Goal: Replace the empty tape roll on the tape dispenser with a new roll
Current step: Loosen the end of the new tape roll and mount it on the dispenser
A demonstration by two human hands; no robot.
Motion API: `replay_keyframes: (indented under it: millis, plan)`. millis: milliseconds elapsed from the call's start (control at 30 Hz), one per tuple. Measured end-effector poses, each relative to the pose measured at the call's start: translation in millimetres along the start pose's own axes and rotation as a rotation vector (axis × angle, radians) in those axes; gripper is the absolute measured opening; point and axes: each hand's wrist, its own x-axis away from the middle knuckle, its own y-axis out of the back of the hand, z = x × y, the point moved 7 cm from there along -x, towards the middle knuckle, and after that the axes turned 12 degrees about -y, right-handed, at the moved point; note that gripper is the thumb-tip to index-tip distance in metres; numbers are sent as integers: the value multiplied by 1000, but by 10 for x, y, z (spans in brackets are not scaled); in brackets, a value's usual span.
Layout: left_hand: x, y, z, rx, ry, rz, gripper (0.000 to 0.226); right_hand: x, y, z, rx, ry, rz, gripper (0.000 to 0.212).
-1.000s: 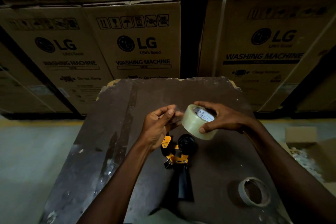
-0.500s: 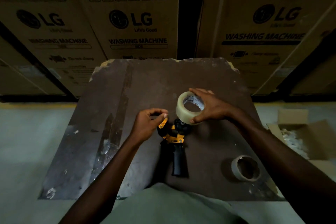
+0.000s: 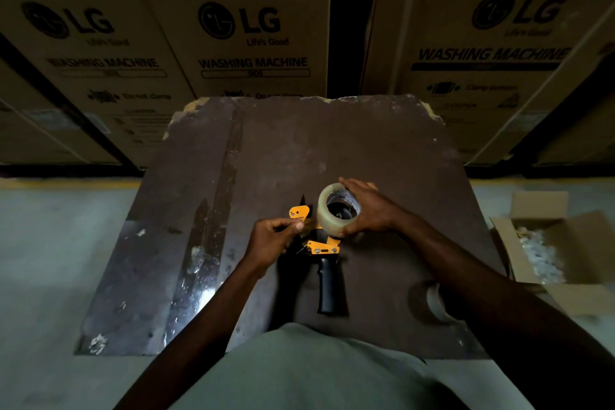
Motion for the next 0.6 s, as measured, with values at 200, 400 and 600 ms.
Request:
replay_keyframes:
  millis: [200, 400, 600]
  plan:
    - [6, 22, 155, -21, 31, 8, 12, -91, -104, -1, 26, -19, 0, 128]
    - [3, 6, 243, -45, 47, -14, 14, -137, -183, -66, 52, -19, 15, 129]
    - [-16, 24, 187, -24, 36, 6, 18, -201, -207, -78, 75, -6, 4, 129]
